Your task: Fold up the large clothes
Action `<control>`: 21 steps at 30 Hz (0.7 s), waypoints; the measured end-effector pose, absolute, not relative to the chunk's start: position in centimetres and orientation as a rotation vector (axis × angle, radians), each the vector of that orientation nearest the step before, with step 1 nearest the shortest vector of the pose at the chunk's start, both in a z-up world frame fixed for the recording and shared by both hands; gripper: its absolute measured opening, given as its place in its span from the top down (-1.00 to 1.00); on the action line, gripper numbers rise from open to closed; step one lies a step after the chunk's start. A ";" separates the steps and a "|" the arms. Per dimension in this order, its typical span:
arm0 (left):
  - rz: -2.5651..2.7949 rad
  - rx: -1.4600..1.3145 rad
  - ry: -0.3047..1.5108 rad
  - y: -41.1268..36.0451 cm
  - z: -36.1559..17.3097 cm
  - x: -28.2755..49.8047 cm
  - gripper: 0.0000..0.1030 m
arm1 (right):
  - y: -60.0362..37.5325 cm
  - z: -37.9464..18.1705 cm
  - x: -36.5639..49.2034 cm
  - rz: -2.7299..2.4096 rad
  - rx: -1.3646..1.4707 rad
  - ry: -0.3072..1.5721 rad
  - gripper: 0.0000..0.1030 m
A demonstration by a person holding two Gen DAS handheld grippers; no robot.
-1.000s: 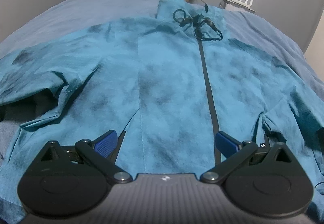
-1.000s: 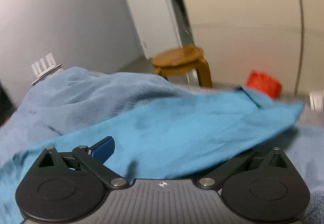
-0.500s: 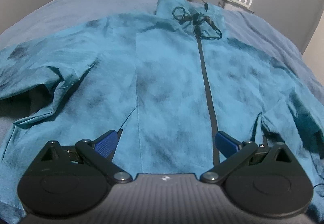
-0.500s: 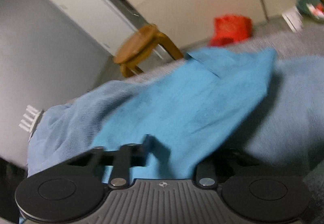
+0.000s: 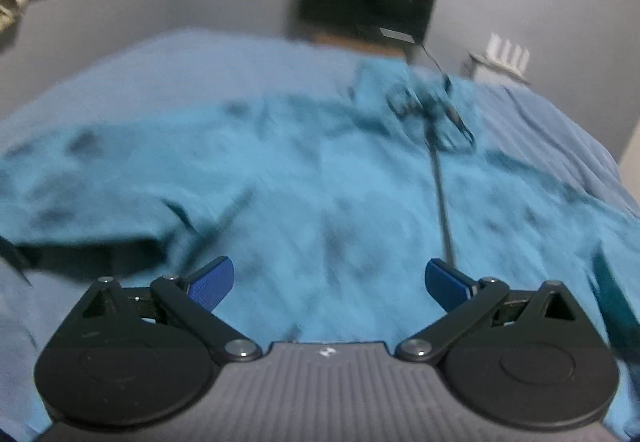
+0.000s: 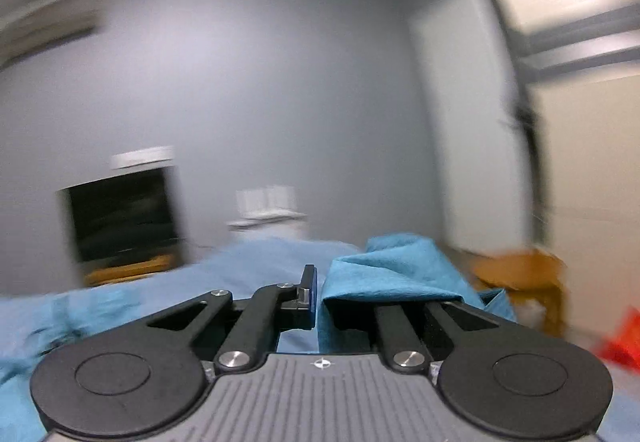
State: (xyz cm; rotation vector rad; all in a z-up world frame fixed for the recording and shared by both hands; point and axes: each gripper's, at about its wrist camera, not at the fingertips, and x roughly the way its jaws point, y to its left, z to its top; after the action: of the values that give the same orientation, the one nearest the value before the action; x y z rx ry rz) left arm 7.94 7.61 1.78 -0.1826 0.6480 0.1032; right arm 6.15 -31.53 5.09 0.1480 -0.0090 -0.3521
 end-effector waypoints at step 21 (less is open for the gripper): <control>0.178 -0.231 0.582 12.2 2.0 8.4 -1.00 | 1.6 0.2 18.6 0.347 -0.008 0.488 0.07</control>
State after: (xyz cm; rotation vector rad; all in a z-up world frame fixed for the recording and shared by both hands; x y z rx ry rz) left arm 8.38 12.17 1.96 -0.2309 0.5822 0.1780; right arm 18.63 1.62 0.22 -0.0078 0.4879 0.3474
